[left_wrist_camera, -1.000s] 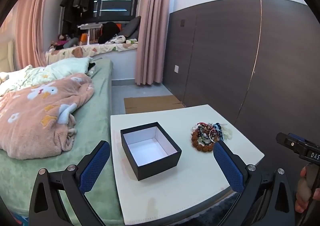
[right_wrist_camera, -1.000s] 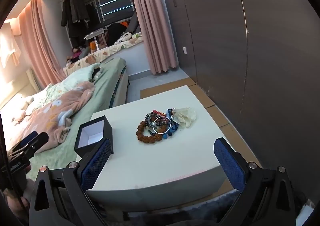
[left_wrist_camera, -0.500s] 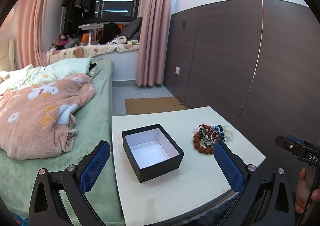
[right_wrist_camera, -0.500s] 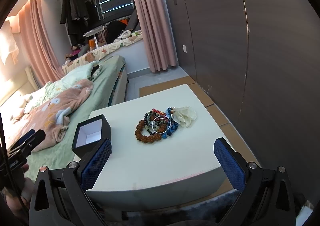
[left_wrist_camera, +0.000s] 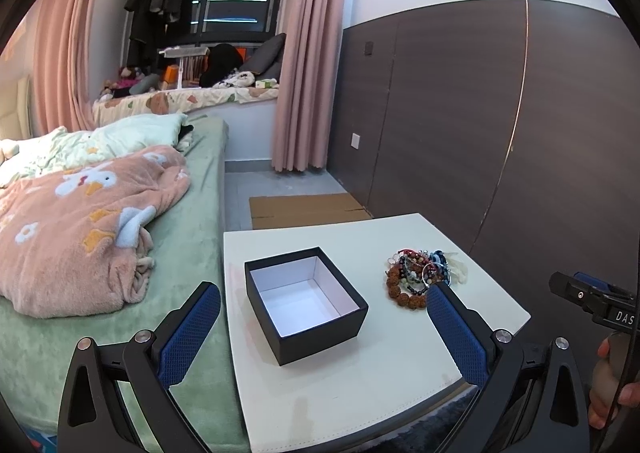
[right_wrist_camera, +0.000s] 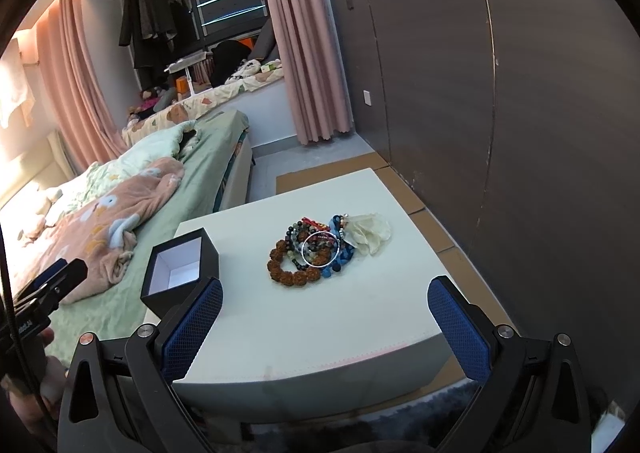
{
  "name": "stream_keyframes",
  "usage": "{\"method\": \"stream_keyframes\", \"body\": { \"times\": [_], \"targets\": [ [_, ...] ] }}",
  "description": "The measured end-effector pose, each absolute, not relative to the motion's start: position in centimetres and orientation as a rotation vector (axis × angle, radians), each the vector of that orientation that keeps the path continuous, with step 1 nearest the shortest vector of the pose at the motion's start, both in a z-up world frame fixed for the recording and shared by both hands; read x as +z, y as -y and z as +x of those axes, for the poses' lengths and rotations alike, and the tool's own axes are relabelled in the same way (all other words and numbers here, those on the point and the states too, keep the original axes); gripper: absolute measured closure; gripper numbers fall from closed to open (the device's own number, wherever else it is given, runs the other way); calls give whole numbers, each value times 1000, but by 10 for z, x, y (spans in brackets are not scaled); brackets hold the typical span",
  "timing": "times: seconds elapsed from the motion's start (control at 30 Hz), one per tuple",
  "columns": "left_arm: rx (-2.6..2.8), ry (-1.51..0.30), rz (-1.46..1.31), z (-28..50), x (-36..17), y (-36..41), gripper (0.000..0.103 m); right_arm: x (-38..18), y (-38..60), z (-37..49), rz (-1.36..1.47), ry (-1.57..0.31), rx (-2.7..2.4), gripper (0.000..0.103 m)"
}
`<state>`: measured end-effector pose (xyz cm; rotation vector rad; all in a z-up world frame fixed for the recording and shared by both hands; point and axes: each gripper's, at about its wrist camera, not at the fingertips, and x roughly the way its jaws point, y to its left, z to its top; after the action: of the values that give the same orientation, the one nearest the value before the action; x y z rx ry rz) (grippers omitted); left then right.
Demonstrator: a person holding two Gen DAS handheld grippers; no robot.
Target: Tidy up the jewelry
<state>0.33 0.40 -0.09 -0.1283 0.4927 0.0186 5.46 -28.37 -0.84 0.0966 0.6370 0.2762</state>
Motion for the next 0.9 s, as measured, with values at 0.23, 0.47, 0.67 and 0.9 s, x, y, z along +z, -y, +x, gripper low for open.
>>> {"method": "stream_keyframes", "body": {
  "times": [0.23,0.47,0.67,0.9],
  "targets": [
    [19,-493,-131,3,-1,-5,0,-9,282,53,97,-636,278,0],
    [19,-492,-131,3,-1,-5,0,-6,281,51,103,-630,281,0],
    [18,-487,-131,2,0,-5,0,-6,281,51,105,-630,281,0],
    [17,-481,-133,-1,3,-6,0,-4,283,50,107,-633,281,0]
  ]
}}
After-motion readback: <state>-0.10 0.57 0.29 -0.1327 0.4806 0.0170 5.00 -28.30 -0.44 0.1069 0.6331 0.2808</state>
